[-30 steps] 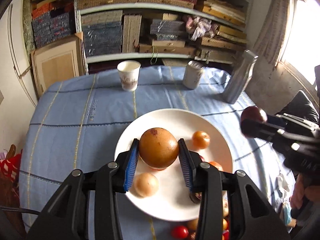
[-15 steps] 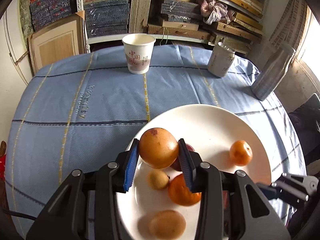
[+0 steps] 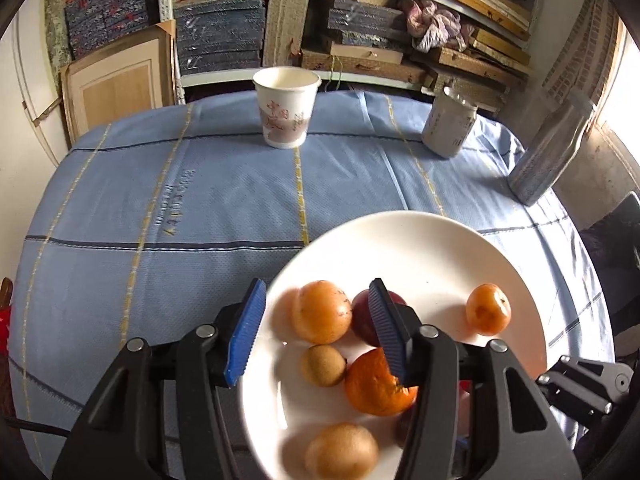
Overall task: Organize fruits
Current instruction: 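Withdraw both open grippers from the plate toward the fruit cluster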
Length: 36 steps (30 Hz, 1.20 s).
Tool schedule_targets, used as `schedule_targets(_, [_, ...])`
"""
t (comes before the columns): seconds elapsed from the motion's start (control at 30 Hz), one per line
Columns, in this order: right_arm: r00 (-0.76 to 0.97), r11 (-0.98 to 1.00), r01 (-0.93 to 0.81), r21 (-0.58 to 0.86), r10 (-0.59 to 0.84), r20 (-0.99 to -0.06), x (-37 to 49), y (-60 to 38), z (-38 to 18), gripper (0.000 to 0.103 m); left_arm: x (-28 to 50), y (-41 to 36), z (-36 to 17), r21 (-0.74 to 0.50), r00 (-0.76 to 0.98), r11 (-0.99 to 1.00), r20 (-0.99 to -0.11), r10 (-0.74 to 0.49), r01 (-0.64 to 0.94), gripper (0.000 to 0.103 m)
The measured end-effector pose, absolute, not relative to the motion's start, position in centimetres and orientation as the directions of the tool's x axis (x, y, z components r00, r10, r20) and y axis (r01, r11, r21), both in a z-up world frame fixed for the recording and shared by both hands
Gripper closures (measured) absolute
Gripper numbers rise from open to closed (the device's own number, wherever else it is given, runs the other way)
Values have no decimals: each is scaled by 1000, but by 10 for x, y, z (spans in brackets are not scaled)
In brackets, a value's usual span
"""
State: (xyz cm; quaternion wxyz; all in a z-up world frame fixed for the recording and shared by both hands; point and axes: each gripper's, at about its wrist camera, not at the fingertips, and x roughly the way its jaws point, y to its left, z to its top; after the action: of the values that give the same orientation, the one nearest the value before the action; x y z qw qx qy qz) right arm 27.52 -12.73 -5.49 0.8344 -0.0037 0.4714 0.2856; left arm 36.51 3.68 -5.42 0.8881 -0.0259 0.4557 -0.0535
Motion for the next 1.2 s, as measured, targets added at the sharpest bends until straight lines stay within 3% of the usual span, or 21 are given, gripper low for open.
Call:
schedule_targets(0.13, [460,843,-473,257,485,-744,266,-144,-19,58,345,49,-35,-99,601,994,-792,-111,52,47])
schedule_targets(0.4, [582,874,-425,234,462,-669,214,-193,32,41,262,66,-7,-63,635,997,-769,-72,37,38])
schedule_targets(0.67, [543,908,-309,283,413,-732,131,-236,-11,27,164,54,-29,-54,587,997,-806,-75,53,30])
schedule_targets(0.8, [475,914,-260,311,401,-783,93,-248,-42,27,121,39,-53,-85,537,994,-836,-110,71,28])
schedule_targets(0.97, [376,918,-253,304,383,-844,54,-253,-71,27,96,10,-74,-78,490,986,-860,-142,148,28])
schedule_targets(1.2, [457,939,-190,286,342,-821,38,-279,-55,19,102,-11,-83,-95,470,977,-865,-176,192,28])
